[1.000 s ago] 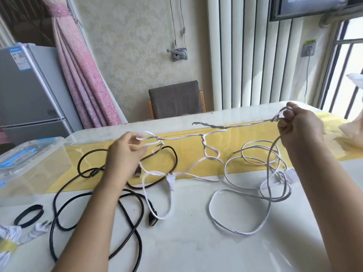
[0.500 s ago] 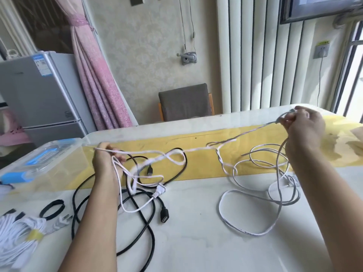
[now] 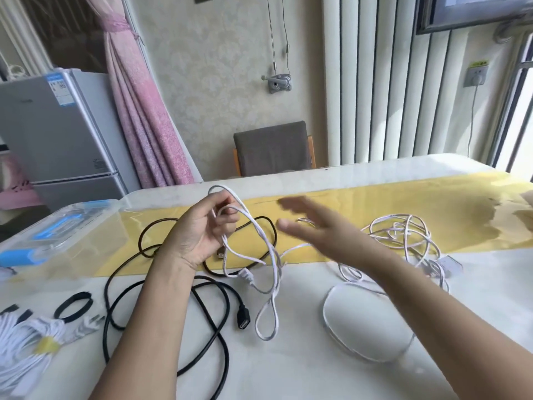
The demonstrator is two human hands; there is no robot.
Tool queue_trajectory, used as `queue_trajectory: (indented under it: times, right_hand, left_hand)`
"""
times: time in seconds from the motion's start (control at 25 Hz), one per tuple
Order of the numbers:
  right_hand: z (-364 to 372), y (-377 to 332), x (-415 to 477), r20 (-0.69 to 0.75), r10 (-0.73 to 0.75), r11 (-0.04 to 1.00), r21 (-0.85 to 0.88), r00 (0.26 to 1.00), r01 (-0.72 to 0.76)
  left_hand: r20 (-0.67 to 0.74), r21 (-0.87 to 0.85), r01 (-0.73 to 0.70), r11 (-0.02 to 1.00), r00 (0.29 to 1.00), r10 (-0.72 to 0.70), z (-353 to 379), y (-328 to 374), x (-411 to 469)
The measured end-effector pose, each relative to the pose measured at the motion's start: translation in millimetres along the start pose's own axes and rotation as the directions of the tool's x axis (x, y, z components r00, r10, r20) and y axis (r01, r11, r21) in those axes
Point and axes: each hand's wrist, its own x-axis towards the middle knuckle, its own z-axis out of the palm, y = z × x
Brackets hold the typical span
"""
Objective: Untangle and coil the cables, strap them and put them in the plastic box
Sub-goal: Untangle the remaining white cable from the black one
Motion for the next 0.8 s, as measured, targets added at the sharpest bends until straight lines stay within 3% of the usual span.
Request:
queue_trajectory:
  times: [0.04,0.08,0.12,0.16,0.24,0.32,0.36,0.4,0.52,0.56,0.6,0.68,0.76,0.8]
  right_hand:
    - [13.3,-7.6,-2.5,0.216,-0.016,0.991,0.131,0.976,-0.013]
    - [19.5,-11.4,-3.6,0.301,-0.057,0.972,0.233,0.952,-0.015]
    - [17.1,-12.5,-2.8,0.269,-0.087,0.940,0.340,0.959,-0.010]
    - [7.4,-11.7,-0.3,0.148,-0.079,0.914,0.406,0.986,0.012]
    - [-19.5,-10.8,3.1,-0.157,0.020,0.955,0.295,0.987,0.027]
    - [-42.6,-4.7,5.2,-0.323,0.067,0.958,0.284,0.944,0.029]
    - [-52.2,-0.9,5.9,-0.369,0.112,0.919,0.392,0.922,0.046]
    - [-61.4,2.9,6.2,-0.417,0.163,0.865,0.497,0.894,0.074]
    - [-91.1,14.0,1.4,-0.561,0.325,0.725,0.665,0.761,0.181]
    - [-98.9,19.6,-0.2,-0.595,0.391,0.673,0.705,0.702,0.222]
    - [-104.2,26.1,-1.6,-0.610,0.461,0.615,0.743,0.645,0.263]
    - [-109.6,39.7,-3.5,-0.624,0.573,0.533,0.776,0.531,0.336]
    - [-113.7,47.4,-4.7,-0.658,0.618,0.539,0.753,0.429,0.377]
    - [-114.9,48.7,-5.0,-0.682,0.601,0.581,0.731,0.416,0.359]
  left_hand:
    - [-0.013,0.037,-0.046,0.998,0.999,0.047,4.7,-1.5,-0.8]
    - [-0.029,0.085,-0.090,0.992,0.995,0.092,4.0,-2.4,-0.4]
    - [-0.037,0.153,-0.137,0.979,0.989,0.144,0.0,-2.8,0.0]
    - [-0.043,0.262,-0.182,0.948,0.979,0.200,-4.1,-2.5,0.4]
    - [-0.014,0.511,-0.250,0.823,0.954,0.298,-10.9,-2.5,-0.5]
    - [0.024,0.650,-0.256,0.716,0.948,0.318,-10.4,-4.8,-0.1]
    - [0.022,0.712,-0.241,0.660,0.947,0.321,-8.0,-6.1,-0.1]
    - [0.019,0.801,-0.210,0.561,0.945,0.328,-9.7,-8.1,1.4]
    - [-0.041,0.997,0.004,0.075,0.860,0.508,-39.8,-11.4,10.6]
    - [-0.083,0.995,0.094,0.012,0.803,0.590,-56.6,-8.4,13.7]
    - [-0.148,0.983,0.185,0.015,0.735,0.662,-71.4,-3.8,14.7]
    - [-0.279,0.947,0.302,0.112,0.594,0.754,-89.0,2.5,9.7]
    - [-0.348,0.918,0.353,0.179,0.501,0.793,-94.1,5.2,3.2]
    - [-0.360,0.911,0.369,0.186,0.488,0.795,-93.5,5.5,1.8]
